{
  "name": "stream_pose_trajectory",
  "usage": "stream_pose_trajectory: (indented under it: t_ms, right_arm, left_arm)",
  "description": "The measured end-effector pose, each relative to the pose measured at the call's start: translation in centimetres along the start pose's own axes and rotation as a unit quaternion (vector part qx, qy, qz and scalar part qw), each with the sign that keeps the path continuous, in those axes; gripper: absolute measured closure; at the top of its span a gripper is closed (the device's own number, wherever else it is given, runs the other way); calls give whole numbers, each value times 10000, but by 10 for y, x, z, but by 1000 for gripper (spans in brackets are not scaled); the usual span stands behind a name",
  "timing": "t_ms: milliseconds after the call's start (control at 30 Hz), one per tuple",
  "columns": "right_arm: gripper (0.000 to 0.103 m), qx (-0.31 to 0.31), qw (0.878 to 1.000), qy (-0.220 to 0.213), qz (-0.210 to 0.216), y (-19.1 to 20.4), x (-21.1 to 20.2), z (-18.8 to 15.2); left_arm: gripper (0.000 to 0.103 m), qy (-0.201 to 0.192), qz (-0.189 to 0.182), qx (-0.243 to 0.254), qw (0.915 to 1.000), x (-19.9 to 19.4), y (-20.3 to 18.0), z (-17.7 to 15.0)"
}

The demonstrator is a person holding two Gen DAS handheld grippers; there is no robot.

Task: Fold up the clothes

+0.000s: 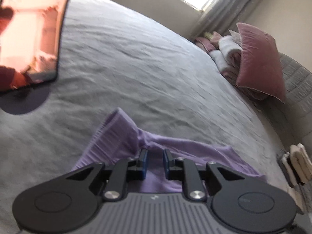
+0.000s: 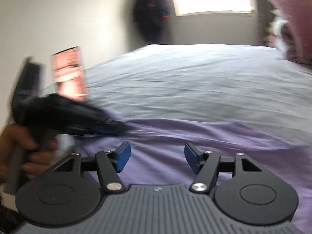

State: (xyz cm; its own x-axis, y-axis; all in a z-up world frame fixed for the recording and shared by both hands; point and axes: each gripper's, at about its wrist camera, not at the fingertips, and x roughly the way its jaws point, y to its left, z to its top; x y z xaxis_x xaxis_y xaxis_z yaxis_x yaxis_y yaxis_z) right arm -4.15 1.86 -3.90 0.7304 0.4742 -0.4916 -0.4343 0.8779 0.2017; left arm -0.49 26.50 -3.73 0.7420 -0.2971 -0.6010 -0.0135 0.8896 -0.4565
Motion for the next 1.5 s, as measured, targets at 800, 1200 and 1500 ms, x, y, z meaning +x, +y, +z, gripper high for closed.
stream_pose_trajectory:
  t_ms: [800,1200,1500]
  right_arm:
    - [33,416,9952,-94,-878,-167,-92,-13]
    - [34,146,9957,228,-889,-180,-58,-15]
    - [31,1263,9896,645,-237,-189,-84,-2]
  left_arm:
    - [22,-784,1234,1461,9784,-15,-77,-37]
    - [7,-454,1737,1950,9642,-2,-105,-83]
    - [5,-675,1821,1673,9666,-31,-138,-105]
